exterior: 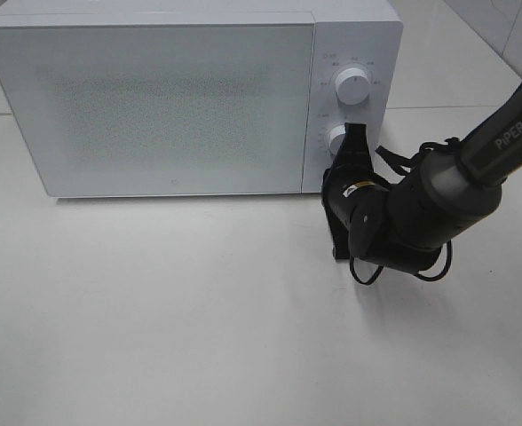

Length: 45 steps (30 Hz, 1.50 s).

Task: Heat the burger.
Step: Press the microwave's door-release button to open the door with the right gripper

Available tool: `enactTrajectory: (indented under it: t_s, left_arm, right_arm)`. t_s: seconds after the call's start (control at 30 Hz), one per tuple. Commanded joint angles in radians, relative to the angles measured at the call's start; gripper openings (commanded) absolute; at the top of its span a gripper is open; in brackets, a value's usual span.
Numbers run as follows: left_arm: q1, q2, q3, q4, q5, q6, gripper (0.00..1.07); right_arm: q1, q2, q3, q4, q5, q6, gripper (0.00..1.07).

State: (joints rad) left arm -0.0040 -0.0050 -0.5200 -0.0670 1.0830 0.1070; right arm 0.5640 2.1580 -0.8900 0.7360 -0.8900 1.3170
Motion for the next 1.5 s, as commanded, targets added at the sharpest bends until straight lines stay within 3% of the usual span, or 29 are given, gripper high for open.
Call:
enactTrajectory:
  t_s: [0.03,0.33,0.57,1.5]
  left_arm:
    - [0.004,-0.019,0.003,-0.005,-0.014,-0.003,0.98]
    - [0.004,-0.019,0.003,-0.005,-0.014,-0.003,0.98]
    - [0.004,-0.019,0.003,-0.005,-0.014,-0.003,0.98]
    - [0.004,-0.019,0.003,-0.005,-0.014,-0.003,0.98]
  right_arm:
    - [-0.006,-0.003,-0.059,-0.013,-0.131,-0.026,0.0]
    - [-0.006,0.015,-0.135,-0.003,-0.298,-0.029,0.0]
    - [-0.006,0.057,-0.173,-0.021,-0.316,0.03,0.0]
    - [0.01,0.052,-0.172,-0.04,-0.177,-0.027,0.0]
